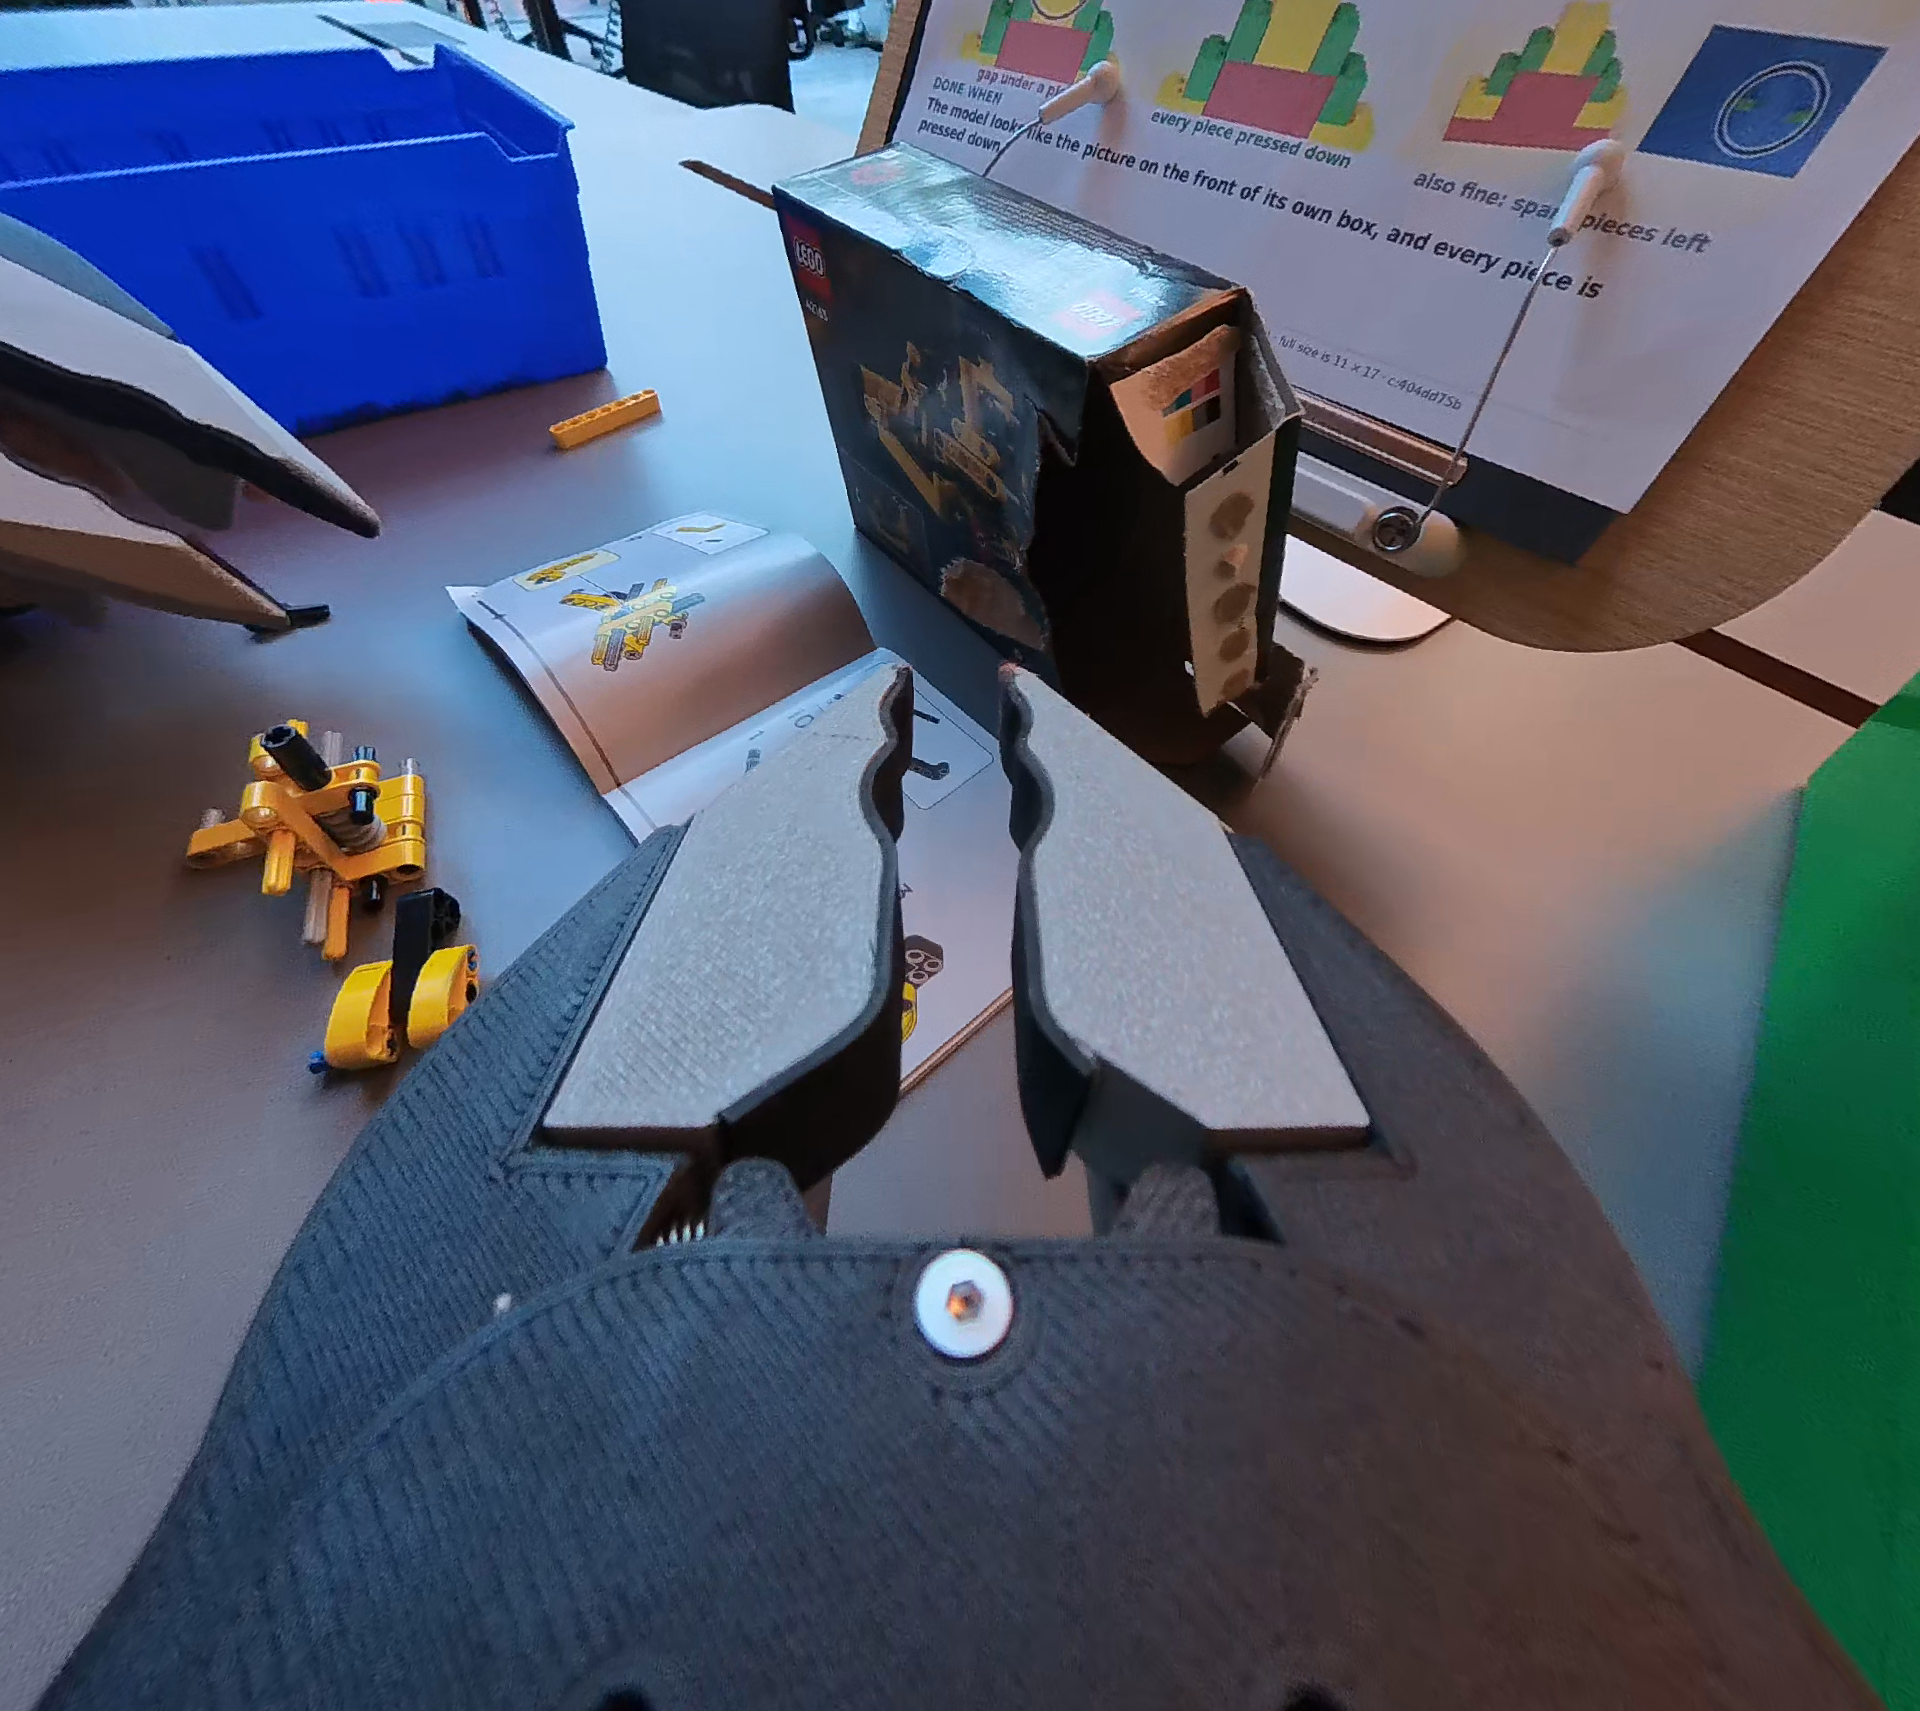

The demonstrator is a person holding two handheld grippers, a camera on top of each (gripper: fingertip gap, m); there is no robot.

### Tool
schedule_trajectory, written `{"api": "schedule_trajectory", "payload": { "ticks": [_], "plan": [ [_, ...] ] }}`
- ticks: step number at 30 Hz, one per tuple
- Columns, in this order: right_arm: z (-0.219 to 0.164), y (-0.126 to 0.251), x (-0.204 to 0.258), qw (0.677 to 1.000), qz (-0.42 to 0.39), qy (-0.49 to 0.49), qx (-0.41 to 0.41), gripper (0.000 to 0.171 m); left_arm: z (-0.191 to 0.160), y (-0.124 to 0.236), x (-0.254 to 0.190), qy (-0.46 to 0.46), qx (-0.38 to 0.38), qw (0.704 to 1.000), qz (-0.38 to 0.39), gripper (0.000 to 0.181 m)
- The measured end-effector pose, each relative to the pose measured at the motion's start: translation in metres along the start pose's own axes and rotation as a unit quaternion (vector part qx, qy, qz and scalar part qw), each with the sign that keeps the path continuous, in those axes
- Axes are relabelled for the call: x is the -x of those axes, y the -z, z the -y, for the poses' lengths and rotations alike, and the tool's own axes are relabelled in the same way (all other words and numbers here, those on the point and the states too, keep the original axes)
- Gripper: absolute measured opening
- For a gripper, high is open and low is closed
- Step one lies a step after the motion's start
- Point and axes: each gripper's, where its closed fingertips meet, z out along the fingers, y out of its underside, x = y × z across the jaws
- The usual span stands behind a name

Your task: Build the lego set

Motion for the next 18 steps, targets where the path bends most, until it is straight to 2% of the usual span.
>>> {"api": "schedule_trajectory", "payload": {
  "ticks": [1,6,13,18],
  "plan": [
    [0.000,0.000,0.000,1.000,0.000,0.000,0.000,0.013,0.000,0.000,-0.001,-0.001,0.000,1.000,-0.001,0.030],
    [-0.002,-0.001,0.002,1.000,0.005,0.004,0.007,0.012,0.000,0.000,-0.001,0.000,0.000,1.000,-0.002,0.030],
    [-0.047,0.009,0.015,0.984,0.082,0.091,0.131,0.017,-0.003,-0.003,0.004,0.003,0.004,1.000,0.002,0.030],
    [-0.066,0.016,0.023,0.974,0.132,0.079,0.168,0.023,-0.002,-0.003,0.009,-0.018,0.002,1.000,0.022,0.027]
  ]
}}
